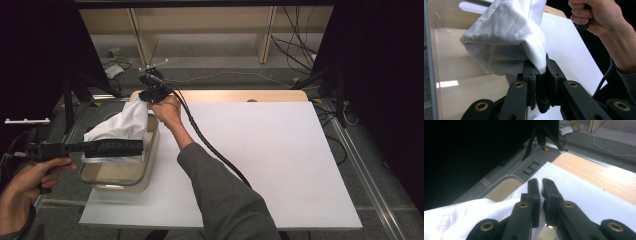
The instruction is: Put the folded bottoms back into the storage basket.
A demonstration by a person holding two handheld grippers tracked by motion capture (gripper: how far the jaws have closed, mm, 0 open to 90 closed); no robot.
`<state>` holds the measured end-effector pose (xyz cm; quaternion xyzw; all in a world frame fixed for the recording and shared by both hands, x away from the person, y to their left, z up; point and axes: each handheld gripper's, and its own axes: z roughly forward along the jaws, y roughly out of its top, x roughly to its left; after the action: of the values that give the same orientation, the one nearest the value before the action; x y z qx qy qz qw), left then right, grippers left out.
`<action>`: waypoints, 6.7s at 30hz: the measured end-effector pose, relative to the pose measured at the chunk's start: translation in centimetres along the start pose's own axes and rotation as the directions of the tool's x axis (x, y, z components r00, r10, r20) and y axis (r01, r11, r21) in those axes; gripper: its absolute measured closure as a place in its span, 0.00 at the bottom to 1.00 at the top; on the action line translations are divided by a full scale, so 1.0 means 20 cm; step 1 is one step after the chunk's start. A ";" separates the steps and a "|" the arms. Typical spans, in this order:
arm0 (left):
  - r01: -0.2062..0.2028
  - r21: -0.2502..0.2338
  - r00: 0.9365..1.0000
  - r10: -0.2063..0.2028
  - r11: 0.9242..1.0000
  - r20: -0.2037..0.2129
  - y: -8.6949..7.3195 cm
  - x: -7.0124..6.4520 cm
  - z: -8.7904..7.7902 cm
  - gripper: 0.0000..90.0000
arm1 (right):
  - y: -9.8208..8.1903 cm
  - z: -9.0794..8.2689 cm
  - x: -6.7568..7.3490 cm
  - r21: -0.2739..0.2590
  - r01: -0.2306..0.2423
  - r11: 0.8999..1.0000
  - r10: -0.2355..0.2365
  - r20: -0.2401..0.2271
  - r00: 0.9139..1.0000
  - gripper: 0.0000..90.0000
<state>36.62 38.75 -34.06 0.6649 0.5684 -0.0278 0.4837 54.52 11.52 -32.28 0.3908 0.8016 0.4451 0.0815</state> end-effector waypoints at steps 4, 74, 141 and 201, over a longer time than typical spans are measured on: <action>0.010 0.014 1.000 -0.010 1.000 -0.009 -0.01 0.02 0.01 0.88 | -0.02 0.02 0.01 0.008 0.008 1.000 -0.008 0.001 1.000 0.95; -0.086 0.124 0.896 0.131 0.988 -0.424 0.07 0.00 0.33 0.22 | -0.14 -0.22 -0.09 -0.054 0.017 0.998 -0.021 -0.078 0.997 0.31; -0.048 0.117 0.750 0.113 0.992 -0.652 0.18 0.35 0.88 0.85 | -0.98 -1.00 -0.41 -0.093 0.021 0.995 -0.035 -0.154 0.987 0.29; -0.275 -0.052 0.899 0.238 0.960 -0.369 -0.03 -0.32 0.84 0.18 | -1.17 -1.17 -0.59 -0.215 -0.070 0.974 0.058 -0.061 0.996 0.27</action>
<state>42.61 22.73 -39.59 0.7022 0.5551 0.1873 0.4047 38.38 -18.90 -39.08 0.3930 0.7370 0.5429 0.0873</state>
